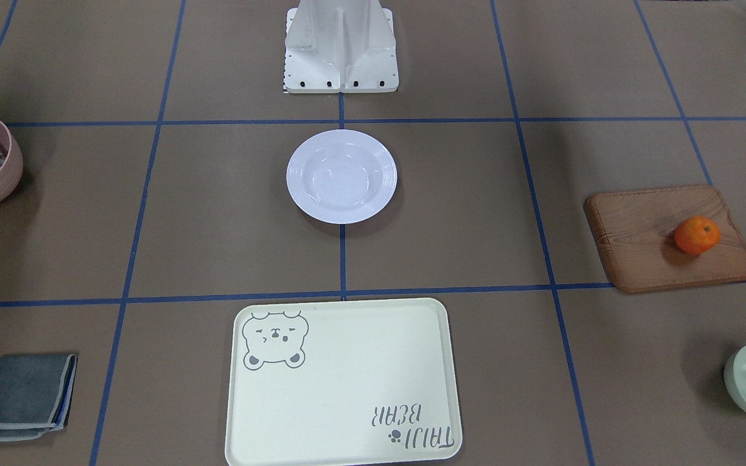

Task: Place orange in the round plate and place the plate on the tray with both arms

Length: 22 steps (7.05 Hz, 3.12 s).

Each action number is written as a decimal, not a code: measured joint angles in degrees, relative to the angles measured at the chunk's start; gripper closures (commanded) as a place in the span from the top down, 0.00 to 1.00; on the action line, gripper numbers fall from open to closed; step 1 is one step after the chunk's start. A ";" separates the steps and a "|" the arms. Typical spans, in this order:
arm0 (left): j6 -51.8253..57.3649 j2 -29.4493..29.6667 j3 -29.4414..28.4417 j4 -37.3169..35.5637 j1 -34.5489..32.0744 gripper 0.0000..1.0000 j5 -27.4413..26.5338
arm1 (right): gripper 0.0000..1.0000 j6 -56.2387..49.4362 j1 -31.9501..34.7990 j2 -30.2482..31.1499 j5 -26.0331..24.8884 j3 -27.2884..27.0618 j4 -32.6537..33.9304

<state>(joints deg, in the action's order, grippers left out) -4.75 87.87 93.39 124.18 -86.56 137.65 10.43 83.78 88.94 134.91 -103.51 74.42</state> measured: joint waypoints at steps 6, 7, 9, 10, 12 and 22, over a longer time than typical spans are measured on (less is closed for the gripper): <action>-21.83 0.81 -6.84 7.90 19.08 0.98 -11.20 | 1.00 28.28 -17.13 -2.90 -10.30 -5.15 -0.32; -22.28 0.86 -8.32 9.14 20.22 0.98 -12.18 | 1.00 28.44 -17.35 -2.89 -10.41 -5.18 -0.32; -22.53 1.44 -10.27 9.86 22.28 0.98 -13.42 | 1.00 28.50 -17.53 -2.89 -10.52 -5.20 -0.33; -22.54 2.14 -11.42 9.97 22.94 0.98 -13.65 | 1.00 28.50 -17.64 -2.87 -10.65 -5.14 -0.33; -22.47 3.07 -13.01 10.29 23.61 0.17 -14.70 | 1.00 28.50 -17.81 -2.89 -10.75 -5.05 -0.33; -54.22 25.29 10.79 -25.28 39.28 0.00 -21.27 | 1.00 49.78 -27.14 -6.35 -16.21 -4.17 -11.80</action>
<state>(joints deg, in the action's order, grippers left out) -58.98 113.16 104.18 98.90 -47.28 116.38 60.22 56.64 82.59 118.70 -107.68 62.62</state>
